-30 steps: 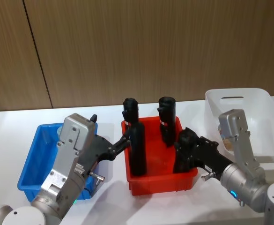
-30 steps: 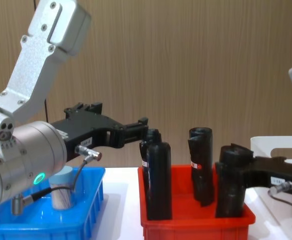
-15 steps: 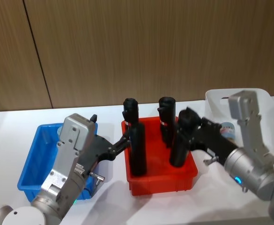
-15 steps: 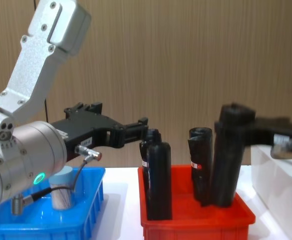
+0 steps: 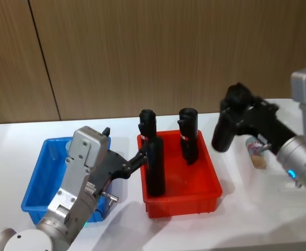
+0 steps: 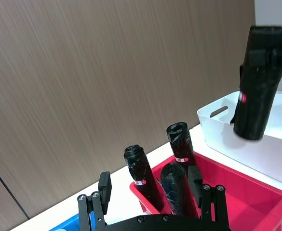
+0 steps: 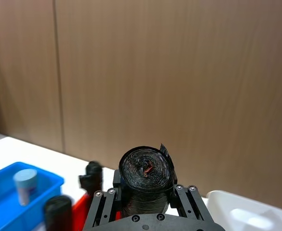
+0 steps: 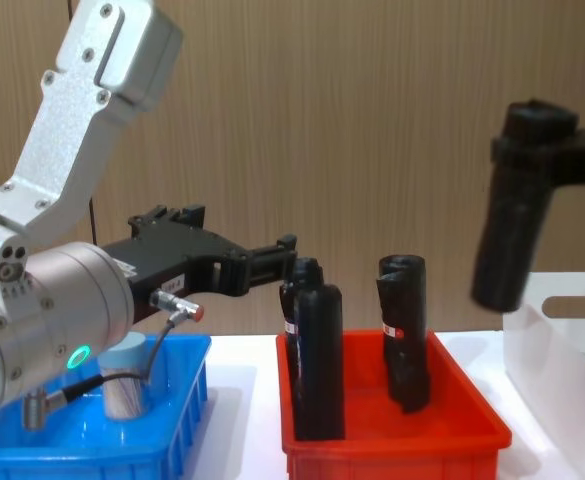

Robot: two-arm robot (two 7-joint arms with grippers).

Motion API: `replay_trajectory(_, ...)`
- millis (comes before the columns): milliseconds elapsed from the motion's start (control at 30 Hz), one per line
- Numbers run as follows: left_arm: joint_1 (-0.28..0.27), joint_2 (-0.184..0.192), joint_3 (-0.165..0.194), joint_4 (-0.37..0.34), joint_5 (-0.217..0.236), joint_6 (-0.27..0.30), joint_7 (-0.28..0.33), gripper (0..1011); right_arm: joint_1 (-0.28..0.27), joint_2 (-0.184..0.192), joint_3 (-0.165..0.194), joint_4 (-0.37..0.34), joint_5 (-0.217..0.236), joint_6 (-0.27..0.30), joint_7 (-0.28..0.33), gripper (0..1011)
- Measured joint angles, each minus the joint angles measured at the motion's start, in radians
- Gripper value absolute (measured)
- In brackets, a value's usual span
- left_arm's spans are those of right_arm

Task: Pick the cotton swabs from the blue box and place them into the white box.

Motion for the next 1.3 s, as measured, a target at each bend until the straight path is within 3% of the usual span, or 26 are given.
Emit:
replay_trajectory(333,0.0,0.0,0.0,0.0,0.0,0.0,0.0,1004,0.031,0.03,0.038,0.019,-0.029,-0.002,-0.043,499)
replay_trajectory(700,0.0,0.0,0.0,0.0,0.0,0.0,0.0,1004,0.075,0.044,0.063,0.12,-0.06,-0.019,-0.073,499)
replay_trajectory(1300,0.0,0.0,0.0,0.0,0.0,0.0,0.0,1004,0.145,0.029,0.067,0.376,-0.093,-0.069,-0.108,499)
